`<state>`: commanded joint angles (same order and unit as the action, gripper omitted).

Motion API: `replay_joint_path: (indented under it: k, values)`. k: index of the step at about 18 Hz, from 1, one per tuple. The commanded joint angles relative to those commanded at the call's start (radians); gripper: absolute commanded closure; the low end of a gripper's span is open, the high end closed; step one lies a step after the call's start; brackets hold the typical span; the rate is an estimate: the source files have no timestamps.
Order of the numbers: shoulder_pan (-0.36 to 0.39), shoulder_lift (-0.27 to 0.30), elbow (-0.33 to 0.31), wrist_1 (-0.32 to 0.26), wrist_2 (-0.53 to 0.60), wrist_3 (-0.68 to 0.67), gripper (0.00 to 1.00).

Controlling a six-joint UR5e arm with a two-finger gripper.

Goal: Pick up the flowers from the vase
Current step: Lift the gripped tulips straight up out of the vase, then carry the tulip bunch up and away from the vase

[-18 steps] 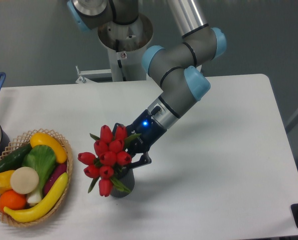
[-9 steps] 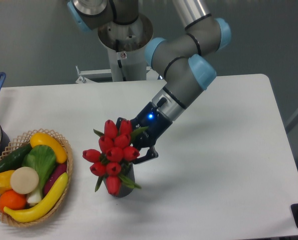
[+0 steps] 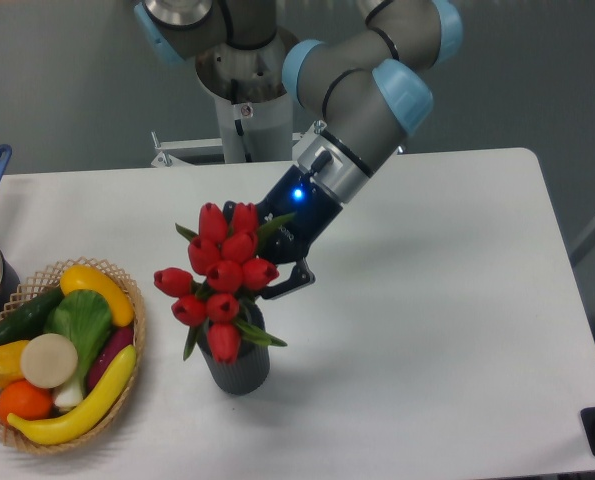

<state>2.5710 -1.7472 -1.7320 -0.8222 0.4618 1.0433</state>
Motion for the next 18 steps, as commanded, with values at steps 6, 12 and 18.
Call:
replay_joint_path:
  k: [6,12,18]
  values:
    - [0.002,0.0,0.107,0.0,-0.003,-0.109,0.63]
    - [0.067,-0.002,0.178,0.0,-0.003,-0.178,0.63]
    - [0.187,-0.014,0.178,0.0,0.001,-0.166,0.63]
